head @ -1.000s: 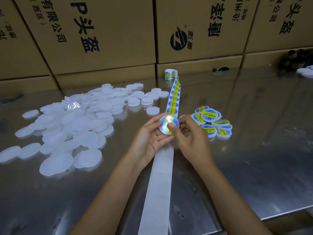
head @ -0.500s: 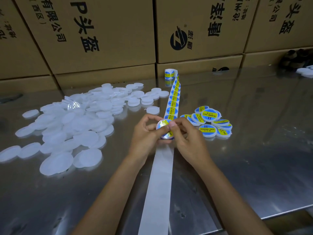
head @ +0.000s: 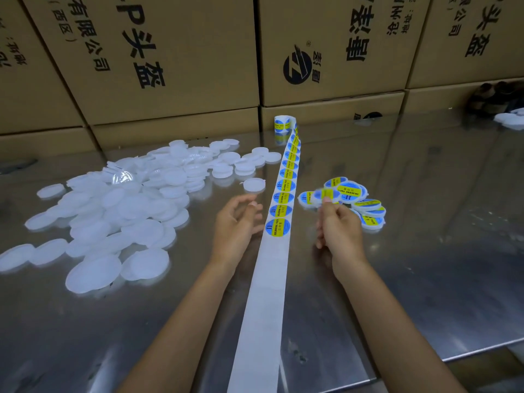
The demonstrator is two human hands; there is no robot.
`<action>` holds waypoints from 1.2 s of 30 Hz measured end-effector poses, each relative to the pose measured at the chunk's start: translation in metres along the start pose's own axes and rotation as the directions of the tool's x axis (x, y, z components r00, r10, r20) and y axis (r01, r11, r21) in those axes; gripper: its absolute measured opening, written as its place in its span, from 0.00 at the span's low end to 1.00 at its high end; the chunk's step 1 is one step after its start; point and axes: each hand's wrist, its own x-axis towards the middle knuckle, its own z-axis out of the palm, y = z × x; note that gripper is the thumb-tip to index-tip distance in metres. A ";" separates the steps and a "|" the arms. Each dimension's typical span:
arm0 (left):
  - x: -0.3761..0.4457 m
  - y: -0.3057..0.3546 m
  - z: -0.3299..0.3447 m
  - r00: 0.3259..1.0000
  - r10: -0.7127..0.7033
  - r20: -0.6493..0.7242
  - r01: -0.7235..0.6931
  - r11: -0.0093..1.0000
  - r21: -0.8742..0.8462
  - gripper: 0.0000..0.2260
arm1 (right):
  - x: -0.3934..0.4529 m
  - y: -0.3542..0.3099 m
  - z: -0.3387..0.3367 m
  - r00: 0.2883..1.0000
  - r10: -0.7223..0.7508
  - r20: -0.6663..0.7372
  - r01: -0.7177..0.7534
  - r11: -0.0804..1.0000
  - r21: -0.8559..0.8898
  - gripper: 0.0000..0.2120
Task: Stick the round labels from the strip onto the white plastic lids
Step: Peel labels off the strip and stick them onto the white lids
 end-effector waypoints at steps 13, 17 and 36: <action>0.065 -0.022 0.002 0.969 0.227 0.093 -0.226 0.676 0.702 0.20 | -0.004 0.006 0.012 0.991 -0.126 0.047 0.132 0.979 -0.154 0.06; 0.099 -0.024 0.011 0.952 0.208 0.223 -0.297 0.464 0.835 0.23 | 0.001 0.009 0.018 0.979 -0.198 0.040 0.202 0.951 -0.234 0.04; 0.126 -0.029 -0.003 0.955 0.200 -0.220 -0.082 0.888 0.452 0.11 | -0.004 0.016 0.023 0.804 -0.337 0.490 0.586 0.590 -0.556 0.18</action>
